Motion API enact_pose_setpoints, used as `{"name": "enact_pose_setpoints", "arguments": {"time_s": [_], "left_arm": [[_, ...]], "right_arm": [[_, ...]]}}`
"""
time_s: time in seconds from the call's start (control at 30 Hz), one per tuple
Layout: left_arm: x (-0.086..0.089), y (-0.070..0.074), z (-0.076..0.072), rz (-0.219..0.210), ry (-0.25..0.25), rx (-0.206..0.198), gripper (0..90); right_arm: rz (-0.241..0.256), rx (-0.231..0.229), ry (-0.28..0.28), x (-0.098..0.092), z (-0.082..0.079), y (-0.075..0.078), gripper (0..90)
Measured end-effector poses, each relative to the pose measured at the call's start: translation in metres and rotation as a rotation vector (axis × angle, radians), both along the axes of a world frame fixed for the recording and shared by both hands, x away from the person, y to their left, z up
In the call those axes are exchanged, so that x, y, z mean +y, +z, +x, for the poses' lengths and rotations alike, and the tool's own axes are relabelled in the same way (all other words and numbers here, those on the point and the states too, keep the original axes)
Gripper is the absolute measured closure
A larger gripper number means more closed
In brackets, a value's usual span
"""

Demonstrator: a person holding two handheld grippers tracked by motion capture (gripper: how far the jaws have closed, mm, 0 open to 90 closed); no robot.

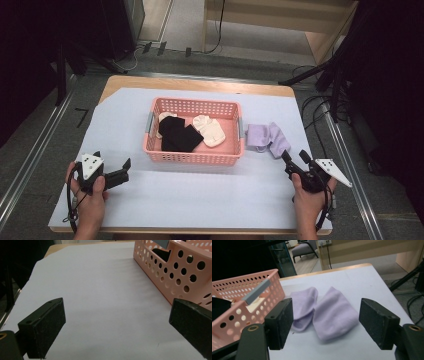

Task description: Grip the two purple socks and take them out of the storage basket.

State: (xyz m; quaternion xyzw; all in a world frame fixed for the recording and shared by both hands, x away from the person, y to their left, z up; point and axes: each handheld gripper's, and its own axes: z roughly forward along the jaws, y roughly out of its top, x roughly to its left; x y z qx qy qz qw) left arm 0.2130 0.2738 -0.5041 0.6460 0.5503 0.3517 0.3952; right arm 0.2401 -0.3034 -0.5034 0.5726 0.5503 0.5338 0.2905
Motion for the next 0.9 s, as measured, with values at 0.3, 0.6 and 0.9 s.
{"name": "enact_pose_setpoints", "arguments": {"time_s": [0.3,0.6,0.9], "left_arm": [[0.0,0.0,-0.001,0.004,0.004,-0.001,1.3],[0.0,0.0,-0.002,0.003,0.017,-0.014,1.3],[-0.001,0.0,-0.003,0.015,0.023,-0.018,1.3]], "right_arm": [[-0.01,0.02,-0.007,-0.029,-0.024,-0.003,28.2],[-0.034,0.061,-0.019,-0.054,-0.048,-0.012,26.0],[-0.044,0.099,-0.033,-0.076,-0.071,-0.029,25.1]]}}
